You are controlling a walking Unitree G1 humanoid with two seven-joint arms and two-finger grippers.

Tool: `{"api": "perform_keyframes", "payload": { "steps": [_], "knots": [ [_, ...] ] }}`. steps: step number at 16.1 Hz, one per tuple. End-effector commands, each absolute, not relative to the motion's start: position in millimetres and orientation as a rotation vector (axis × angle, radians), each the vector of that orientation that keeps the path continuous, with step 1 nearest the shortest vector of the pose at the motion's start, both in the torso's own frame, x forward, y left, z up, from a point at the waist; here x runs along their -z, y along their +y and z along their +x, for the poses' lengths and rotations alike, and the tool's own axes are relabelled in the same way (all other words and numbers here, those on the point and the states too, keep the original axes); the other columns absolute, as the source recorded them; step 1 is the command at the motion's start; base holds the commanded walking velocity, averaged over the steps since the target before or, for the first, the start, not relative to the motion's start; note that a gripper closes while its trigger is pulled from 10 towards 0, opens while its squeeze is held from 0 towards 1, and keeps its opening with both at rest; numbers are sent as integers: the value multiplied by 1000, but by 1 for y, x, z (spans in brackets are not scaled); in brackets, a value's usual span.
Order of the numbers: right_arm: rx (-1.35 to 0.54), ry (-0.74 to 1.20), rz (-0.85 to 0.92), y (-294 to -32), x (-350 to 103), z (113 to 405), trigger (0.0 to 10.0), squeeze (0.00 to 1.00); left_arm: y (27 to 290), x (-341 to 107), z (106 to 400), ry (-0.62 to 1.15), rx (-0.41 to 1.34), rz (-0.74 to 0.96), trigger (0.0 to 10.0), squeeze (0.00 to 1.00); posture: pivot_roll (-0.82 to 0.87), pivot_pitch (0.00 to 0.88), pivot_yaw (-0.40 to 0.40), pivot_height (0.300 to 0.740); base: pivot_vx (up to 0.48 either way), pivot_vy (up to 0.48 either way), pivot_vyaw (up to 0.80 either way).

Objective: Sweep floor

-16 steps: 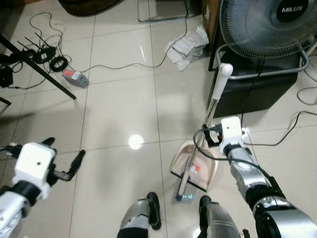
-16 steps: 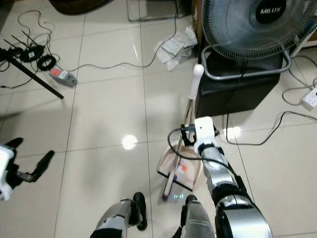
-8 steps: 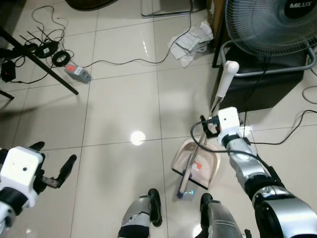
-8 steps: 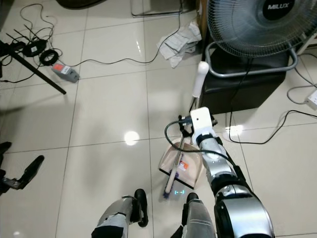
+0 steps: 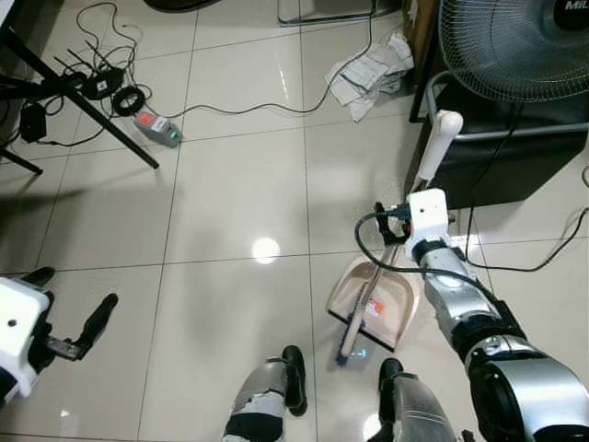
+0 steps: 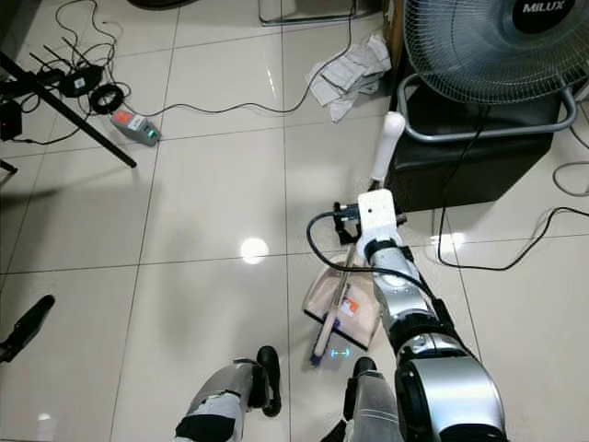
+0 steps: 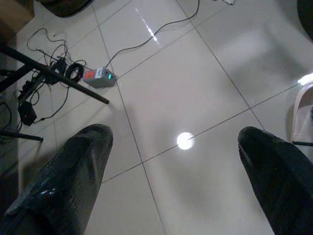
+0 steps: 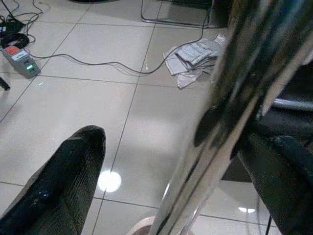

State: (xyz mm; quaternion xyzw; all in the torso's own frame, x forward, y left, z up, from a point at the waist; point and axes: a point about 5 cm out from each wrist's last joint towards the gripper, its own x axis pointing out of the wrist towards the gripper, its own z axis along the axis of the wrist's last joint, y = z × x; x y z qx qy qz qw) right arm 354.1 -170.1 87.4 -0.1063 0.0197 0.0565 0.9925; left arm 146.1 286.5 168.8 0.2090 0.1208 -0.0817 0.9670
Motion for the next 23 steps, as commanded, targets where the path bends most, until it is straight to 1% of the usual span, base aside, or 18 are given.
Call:
{"api": "perform_keyframes", "payload": {
  "steps": [1,2,3,4,5,6,7,23],
  "knots": [
    [-123,70,-196,-166,-77,349,5961,0,290,-170,141,272,163,428,10000,0,348,366,215,740,0,0,0],
    [-123,69,-195,-166,-77,349,5961,0,290,-170,141,273,164,427,10000,0,348,366,215,740,0,0,0],
    [-123,67,-195,-166,-77,348,3569,0,290,-170,141,274,164,424,10000,0,348,366,215,740,0,0,0],
    [-123,68,-195,-167,-75,346,1529,0,288,-169,141,274,167,419,10000,0,341,364,213,740,0,0,0],
    [-121,72,-197,-168,-74,345,1020,0,287,-168,142,273,171,417,10000,0,340,363,212,740,0,0,0],
    [-120,73,-198,-168,-73,345,1020,0,287,-168,142,273,172,416,10000,0,340,363,212,740,0,0,0],
    [-115,75,-199,-170,-73,345,0,0,287,-168,142,272,175,413,10000,0,339,363,214,740,0,0,0],
    [-104,76,-220,-174,-73,344,0,0,285,-164,143,279,187,413,10000,0,332,357,213,740,0,0,0]
  ]
}}
